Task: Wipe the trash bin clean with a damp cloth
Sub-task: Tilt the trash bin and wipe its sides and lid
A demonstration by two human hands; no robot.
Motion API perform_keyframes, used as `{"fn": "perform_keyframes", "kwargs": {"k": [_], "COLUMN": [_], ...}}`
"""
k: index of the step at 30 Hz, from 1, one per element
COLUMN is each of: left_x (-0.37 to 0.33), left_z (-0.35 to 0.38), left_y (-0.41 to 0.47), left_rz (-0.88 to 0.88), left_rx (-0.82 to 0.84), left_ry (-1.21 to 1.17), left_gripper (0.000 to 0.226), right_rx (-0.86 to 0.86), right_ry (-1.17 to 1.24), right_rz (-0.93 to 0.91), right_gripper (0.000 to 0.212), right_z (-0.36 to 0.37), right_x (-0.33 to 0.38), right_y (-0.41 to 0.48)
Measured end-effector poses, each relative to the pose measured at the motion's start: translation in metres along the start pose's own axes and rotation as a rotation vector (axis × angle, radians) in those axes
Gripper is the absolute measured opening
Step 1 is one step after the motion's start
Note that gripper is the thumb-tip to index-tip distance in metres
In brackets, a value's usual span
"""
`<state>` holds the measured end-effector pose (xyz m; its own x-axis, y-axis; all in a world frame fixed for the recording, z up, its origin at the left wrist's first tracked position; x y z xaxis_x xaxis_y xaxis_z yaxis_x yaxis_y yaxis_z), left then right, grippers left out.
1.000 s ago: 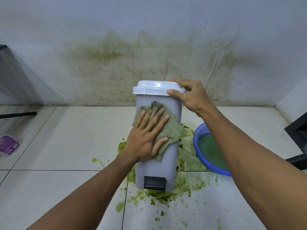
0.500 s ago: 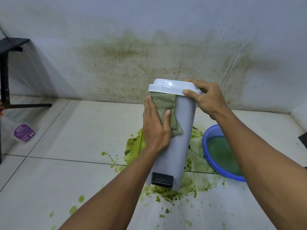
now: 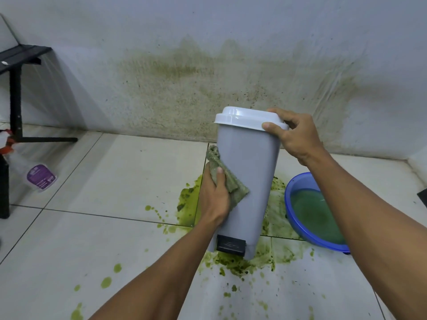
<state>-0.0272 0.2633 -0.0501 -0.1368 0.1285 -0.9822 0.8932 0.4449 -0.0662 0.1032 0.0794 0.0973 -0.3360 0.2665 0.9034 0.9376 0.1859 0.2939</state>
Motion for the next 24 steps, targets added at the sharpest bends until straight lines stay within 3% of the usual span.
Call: {"fn": "perform_keyframes", "kwargs": {"k": [5, 9, 13, 15, 19, 24], "left_x": [0.024, 0.083, 0.088, 0.062, 0.021, 0.063], "left_z": [-0.011, -0.013, -0.011, -0.011, -0.008, -0.018], "left_y": [-0.021, -0.042, -0.02, -0.002, 0.006, -0.032], "left_rz": [0.114, -0.067, -0.184, -0.15, 0.015, 0.11], "left_rx": [0.08, 0.08, 0.193, 0.263, 0.215, 0.153], "left_ry": [-0.035, -0.146, -0.176, -0.168, -0.094, -0.02], "left_gripper": [0.065, 0.082, 0.075, 0.073, 0.072, 0.062], "right_rx": [0.01, 0.004, 0.01, -0.004, -0.007, -0.005], "right_ry": [0.007, 0.013, 0.012, 0.01, 0.02, 0.018], "right_rz": [-0.011, -0.01, -0.005, 0.006, 0.012, 0.007], "right_gripper": [0.023, 0.024, 0.025, 0.025, 0.024, 0.022], "right_z": [0.0, 0.0, -0.001, -0.002, -0.001, -0.002], "right_x": [0.0, 0.001, 0.001, -0.001, -0.002, -0.002], "right_y": [0.001, -0.001, -0.003, -0.002, 0.001, 0.0]}}
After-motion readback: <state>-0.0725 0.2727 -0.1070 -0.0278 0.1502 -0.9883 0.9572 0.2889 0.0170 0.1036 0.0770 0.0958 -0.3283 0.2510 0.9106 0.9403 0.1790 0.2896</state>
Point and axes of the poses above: each hand's wrist, its own y-axis towards the middle knuckle, its own z-axis out of the palm, x = y × z, the point moved 6 cm from there along y, towards the middle knuckle
